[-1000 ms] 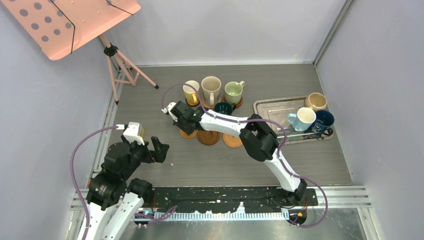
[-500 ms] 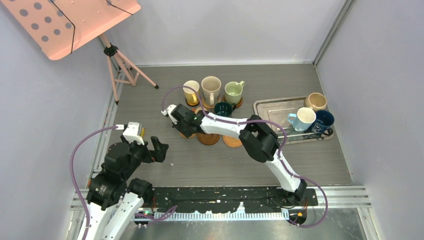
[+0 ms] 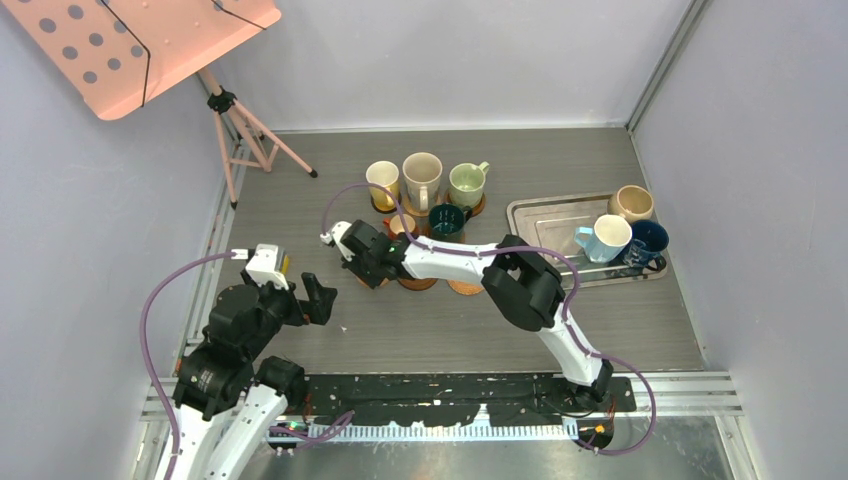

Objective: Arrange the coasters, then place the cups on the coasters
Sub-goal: Pick up the cup from the tray.

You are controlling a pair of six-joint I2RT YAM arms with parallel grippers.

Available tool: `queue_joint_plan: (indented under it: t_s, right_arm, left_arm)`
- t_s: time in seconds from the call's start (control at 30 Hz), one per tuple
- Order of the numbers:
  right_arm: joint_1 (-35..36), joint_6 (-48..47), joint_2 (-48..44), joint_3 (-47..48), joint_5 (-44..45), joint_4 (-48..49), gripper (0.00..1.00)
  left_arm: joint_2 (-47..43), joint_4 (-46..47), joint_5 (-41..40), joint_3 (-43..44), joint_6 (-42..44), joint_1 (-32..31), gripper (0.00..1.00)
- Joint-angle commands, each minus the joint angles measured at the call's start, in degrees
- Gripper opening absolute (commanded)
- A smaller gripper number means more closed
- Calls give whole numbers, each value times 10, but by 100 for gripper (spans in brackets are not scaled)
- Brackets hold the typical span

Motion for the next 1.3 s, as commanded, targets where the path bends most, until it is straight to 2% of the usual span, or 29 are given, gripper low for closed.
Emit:
queue_joint_plan:
  t_s: [0.0, 0.17, 0.27, 0.47, 0.6, 0.67, 0.77, 0.8, 0.87, 0.93, 1.03, 1.13, 1.27]
  right_arm:
    - [4, 14, -13, -13, -9, -15, 5]
    - [-1, 9, -11, 49, 16, -49, 12]
    - [-11, 14, -45, 71, 27, -60, 18]
    - [-41, 73, -143, 51, 72, -81, 33]
    - [-86, 146, -209, 25, 106, -131, 38]
    - [-119, 182, -245, 3, 102, -149, 47]
    - [-183, 220, -318, -42, 93, -155, 69]
    - [-196, 237, -333, -68, 96, -155, 73]
    - [-231, 256, -383, -107, 116, -154, 87]
    - [-265, 278, -430, -147, 145, -153, 97]
    - [-328, 303, -500, -203, 191, -154, 99]
    - [-389, 326, -553, -235, 220, -158, 95]
    - [-449, 355, -594, -263, 280, -179, 95]
  left_arm:
    - [4, 22, -2, -1, 2, -1, 99]
    - [3, 21, -2, -1, 2, -1, 99]
    - [3, 21, -2, -1, 2, -1, 99]
    - [-3, 17, -12, -1, 1, -1, 99]
    - [2, 18, -12, 0, 1, -1, 99]
    - [5, 17, -11, 0, 1, -1, 99]
    - [7, 16, -9, 0, 0, -1, 99]
    - [7, 17, -8, -1, 0, -1, 99]
    - [5, 18, -6, -1, -1, -1, 99]
    - [6, 19, -4, -2, 0, -1, 99]
    - [8, 19, -1, -2, 0, -1, 99]
    - [8, 19, -3, -1, 0, -1, 99]
    - [5, 18, -8, -1, -1, -1, 99]
